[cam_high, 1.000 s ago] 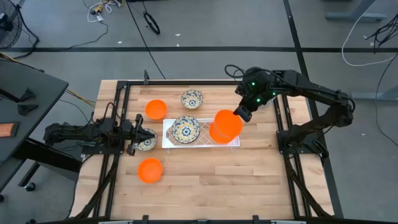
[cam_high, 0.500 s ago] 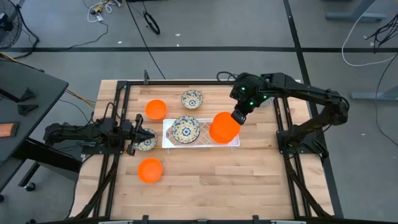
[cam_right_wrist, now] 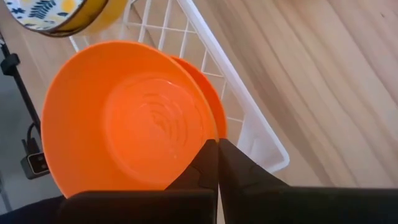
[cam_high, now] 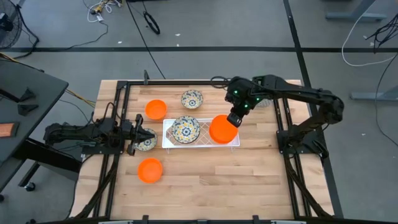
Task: Pick & Place Mini bowls
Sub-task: Stack the orange bowl on the orange bowl on the shelf
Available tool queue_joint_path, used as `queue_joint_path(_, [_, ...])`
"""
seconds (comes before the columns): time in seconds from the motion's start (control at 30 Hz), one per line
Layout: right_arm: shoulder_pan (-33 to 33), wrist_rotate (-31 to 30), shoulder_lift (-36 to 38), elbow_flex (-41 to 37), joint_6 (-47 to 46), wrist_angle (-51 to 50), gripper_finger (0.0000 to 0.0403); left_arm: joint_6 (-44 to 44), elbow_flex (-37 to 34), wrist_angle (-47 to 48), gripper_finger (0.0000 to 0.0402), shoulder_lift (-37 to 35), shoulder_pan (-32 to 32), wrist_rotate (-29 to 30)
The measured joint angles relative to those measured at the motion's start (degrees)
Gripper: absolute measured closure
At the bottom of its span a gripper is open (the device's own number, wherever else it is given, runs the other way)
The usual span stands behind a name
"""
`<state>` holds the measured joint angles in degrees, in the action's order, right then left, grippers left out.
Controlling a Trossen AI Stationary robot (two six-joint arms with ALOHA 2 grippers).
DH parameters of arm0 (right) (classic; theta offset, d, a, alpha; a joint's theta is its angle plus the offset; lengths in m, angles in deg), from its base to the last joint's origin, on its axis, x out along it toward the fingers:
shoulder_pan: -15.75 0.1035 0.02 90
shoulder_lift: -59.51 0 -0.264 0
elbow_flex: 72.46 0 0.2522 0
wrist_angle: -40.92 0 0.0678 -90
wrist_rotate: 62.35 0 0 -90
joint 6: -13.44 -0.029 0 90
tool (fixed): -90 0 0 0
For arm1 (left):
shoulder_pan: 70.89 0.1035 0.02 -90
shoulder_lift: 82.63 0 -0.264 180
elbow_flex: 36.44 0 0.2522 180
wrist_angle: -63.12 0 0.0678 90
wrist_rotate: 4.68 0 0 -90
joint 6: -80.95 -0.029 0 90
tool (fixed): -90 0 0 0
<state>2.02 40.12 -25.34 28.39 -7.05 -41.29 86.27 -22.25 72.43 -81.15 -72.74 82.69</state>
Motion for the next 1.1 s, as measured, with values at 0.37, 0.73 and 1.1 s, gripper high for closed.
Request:
queue_joint_path(0.37, [0.00, -0.02, -1.62, -0.02, 0.61, 0.04, 0.0403, -0.02, -0.02, 0.00, 0.0378, -0.01, 0.02, 0.00])
queue_joint_path(0.73, [0.00, -0.04, -1.93, -0.02, 1.07, 0.00, 0.0403, -0.01, -0.02, 0.00, 0.0378, -0.01, 0.02, 0.00])
queue_joint_path(1.1, [0.00, -0.02, -1.93, -0.02, 1.51, 0.02, 0.0399, -0.01, 0.00, 0.00, 0.0378, -0.01, 0.02, 0.00])
